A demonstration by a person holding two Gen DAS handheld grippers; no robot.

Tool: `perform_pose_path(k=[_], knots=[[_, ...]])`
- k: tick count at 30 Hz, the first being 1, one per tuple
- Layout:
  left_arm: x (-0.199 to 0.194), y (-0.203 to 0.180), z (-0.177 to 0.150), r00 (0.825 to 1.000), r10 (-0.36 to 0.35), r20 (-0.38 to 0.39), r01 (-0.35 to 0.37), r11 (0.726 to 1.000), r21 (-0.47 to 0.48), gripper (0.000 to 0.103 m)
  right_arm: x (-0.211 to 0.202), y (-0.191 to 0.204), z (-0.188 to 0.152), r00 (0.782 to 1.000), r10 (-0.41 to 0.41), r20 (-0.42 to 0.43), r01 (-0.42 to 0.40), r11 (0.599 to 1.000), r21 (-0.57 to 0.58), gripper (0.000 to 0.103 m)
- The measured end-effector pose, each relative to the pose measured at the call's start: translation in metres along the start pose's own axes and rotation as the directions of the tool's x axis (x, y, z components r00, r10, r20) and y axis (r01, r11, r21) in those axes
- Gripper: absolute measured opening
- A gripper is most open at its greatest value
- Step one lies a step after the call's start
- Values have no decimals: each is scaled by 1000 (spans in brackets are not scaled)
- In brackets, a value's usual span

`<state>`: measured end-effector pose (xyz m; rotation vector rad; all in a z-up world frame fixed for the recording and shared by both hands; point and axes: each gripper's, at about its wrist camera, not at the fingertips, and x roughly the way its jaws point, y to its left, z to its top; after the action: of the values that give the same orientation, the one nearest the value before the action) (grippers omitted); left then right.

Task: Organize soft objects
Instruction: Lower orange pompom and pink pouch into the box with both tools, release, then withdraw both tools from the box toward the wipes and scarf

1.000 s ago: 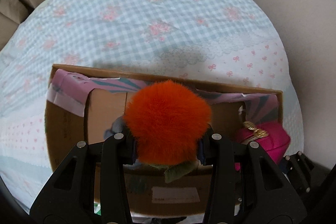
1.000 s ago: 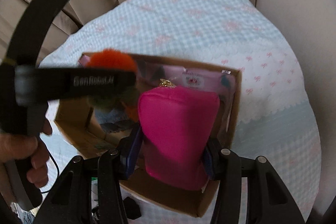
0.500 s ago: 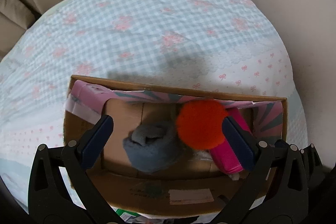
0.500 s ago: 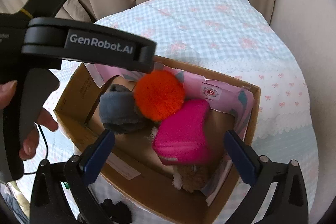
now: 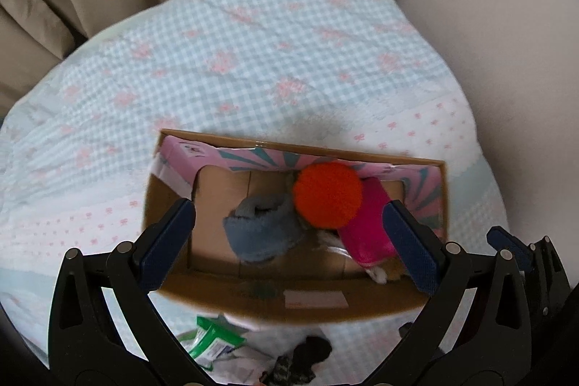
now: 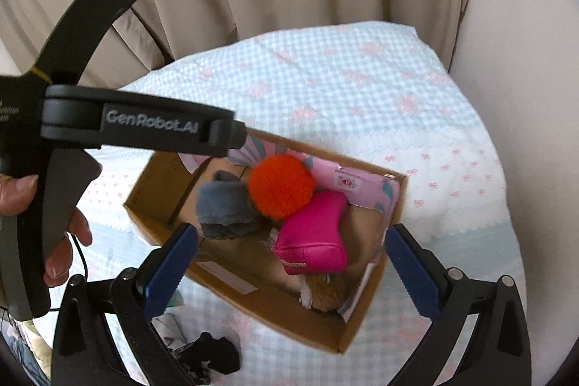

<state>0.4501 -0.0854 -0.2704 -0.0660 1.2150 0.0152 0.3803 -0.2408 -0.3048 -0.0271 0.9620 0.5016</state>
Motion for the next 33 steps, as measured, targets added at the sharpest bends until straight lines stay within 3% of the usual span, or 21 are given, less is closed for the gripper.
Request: perform_pose_path(k=[9,20,29,33], knots=[[-91,-3,-20,995,-13,98,13,1000,-1,103,-80,16,8,996,-42,83,42,999,1,103],[-199,11,-72,973,-12,231,4,999,37,103,-174,42,1,978,-124,170,111,991,80,103],[-265,57,-124,941,-81,329,76,997,27,103,-240,81,-27,941,-236,241,202,967,155,103],[-284,81,-150,933,-93,349,77,995,59,103,-258,105,-46,921,-291,260,248,951,187,103]])
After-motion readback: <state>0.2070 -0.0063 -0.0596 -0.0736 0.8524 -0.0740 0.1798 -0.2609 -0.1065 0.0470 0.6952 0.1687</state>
